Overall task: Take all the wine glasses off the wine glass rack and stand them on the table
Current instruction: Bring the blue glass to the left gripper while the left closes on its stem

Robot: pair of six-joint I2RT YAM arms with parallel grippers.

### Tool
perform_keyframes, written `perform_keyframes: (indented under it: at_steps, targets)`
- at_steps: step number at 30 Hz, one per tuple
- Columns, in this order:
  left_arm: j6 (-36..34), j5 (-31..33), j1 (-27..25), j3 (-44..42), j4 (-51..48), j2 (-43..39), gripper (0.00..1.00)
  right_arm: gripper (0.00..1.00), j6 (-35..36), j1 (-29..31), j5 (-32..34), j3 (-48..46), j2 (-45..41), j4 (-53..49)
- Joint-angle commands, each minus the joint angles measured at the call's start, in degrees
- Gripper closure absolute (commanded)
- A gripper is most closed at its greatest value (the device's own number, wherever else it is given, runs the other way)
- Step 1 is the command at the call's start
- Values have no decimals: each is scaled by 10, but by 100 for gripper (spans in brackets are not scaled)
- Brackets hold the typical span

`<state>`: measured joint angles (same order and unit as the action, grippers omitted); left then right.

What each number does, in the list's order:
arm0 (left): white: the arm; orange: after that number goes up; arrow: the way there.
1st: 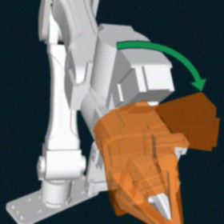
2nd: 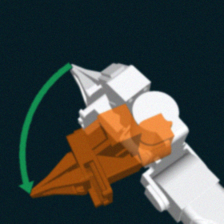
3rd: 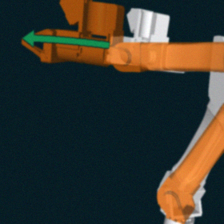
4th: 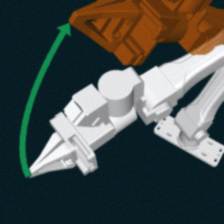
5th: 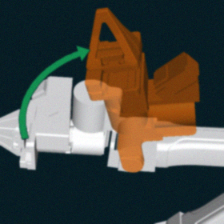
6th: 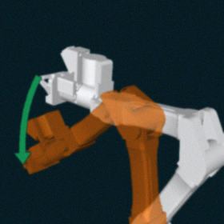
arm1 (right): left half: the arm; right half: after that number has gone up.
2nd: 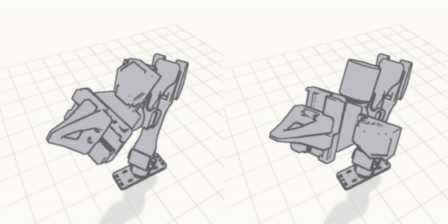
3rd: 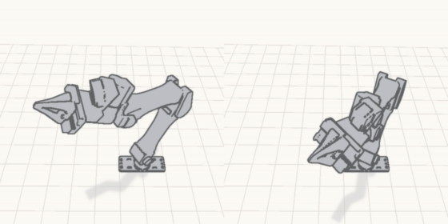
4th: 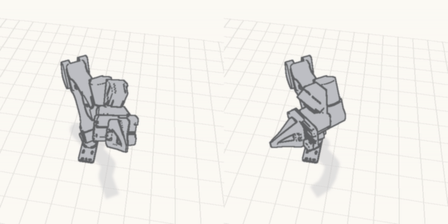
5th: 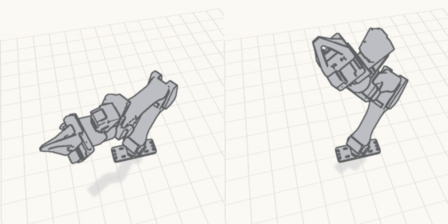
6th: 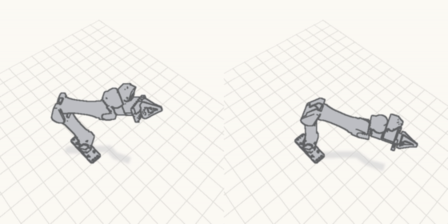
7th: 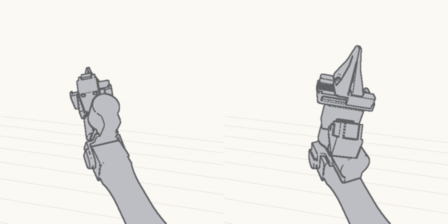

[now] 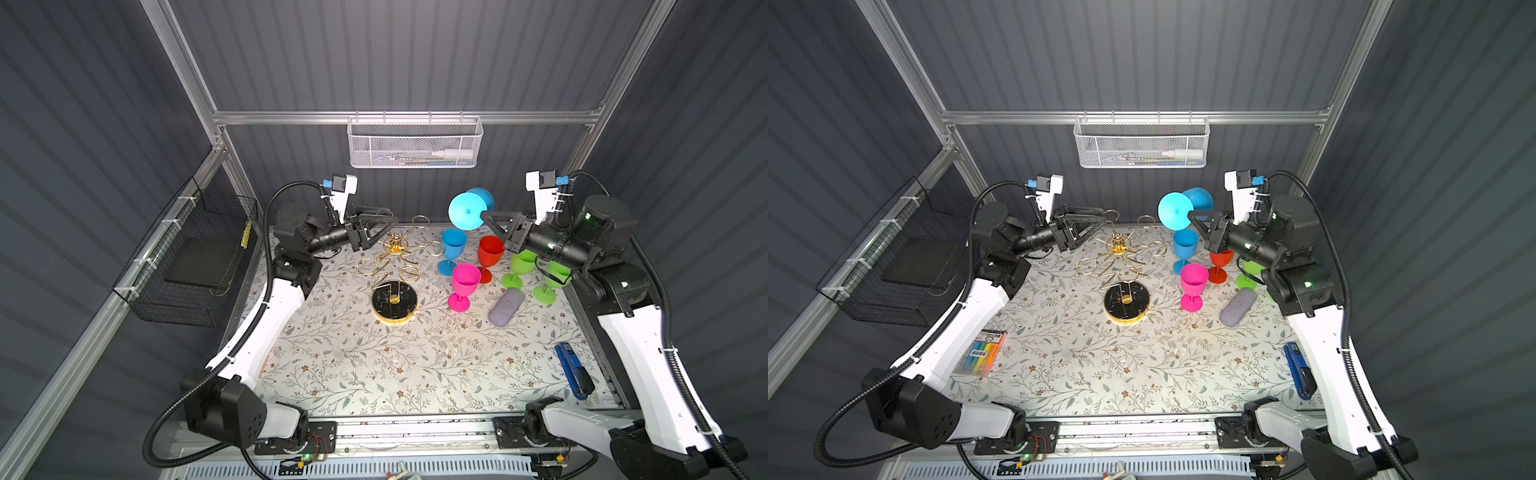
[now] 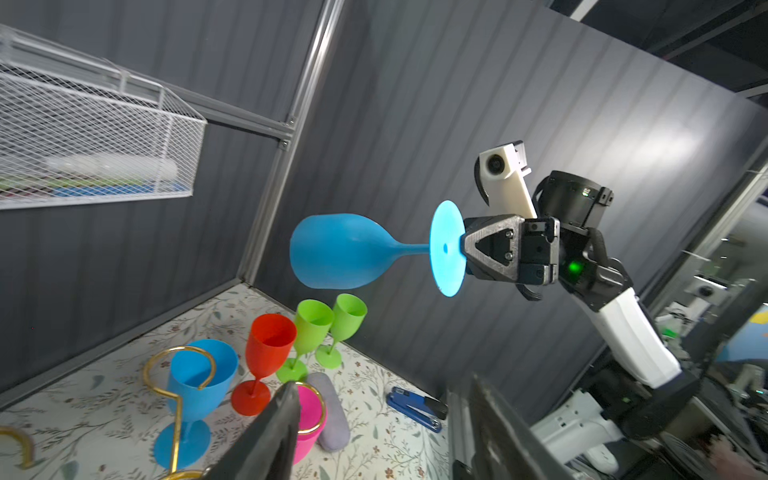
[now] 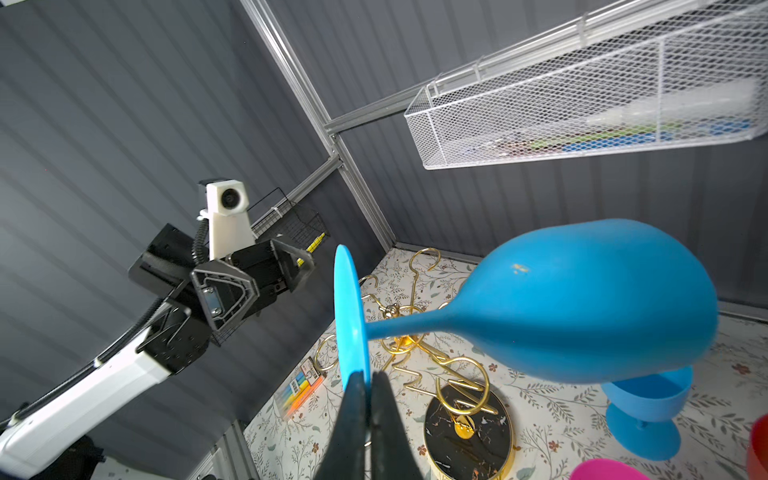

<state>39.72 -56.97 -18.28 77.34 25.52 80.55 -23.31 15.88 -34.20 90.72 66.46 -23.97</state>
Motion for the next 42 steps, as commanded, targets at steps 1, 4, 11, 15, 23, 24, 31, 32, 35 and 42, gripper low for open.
perform_keyframes:
  at_steps: [1, 4, 11, 15, 23, 24, 31, 32, 35, 42]
  targets:
    - [109, -78, -5, 21, 124, 14, 34, 100, 32, 20, -14, 25, 2, -6]
    - [162, -90, -16, 22, 187, 31, 34, 100, 36, 47, -13, 35, 16, -6]
    - [168, -96, -34, 26, 193, 39, 34, 100, 51, 109, 18, 63, 53, -13]
    - [160, -102, -44, 26, 184, 39, 36, 100, 61, 135, 38, 83, 75, -23]
    - [151, -111, -54, 26, 159, 44, 46, 100, 67, 163, 57, 106, 104, -27]
    - [150, -111, -54, 26, 158, 44, 48, 100, 68, 166, 60, 108, 105, -29]
    - [152, -107, -55, 31, 151, 45, 81, 100, 76, 178, 72, 105, 107, -36]
    - [152, -107, -55, 32, 150, 45, 86, 100, 76, 179, 71, 103, 107, -38]
    - [156, -104, -55, 31, 149, 47, 93, 100, 77, 184, 70, 102, 107, -44]
    - [198, -81, -55, 66, 102, 47, 100, 76, 92, 184, 111, 62, 59, -41]
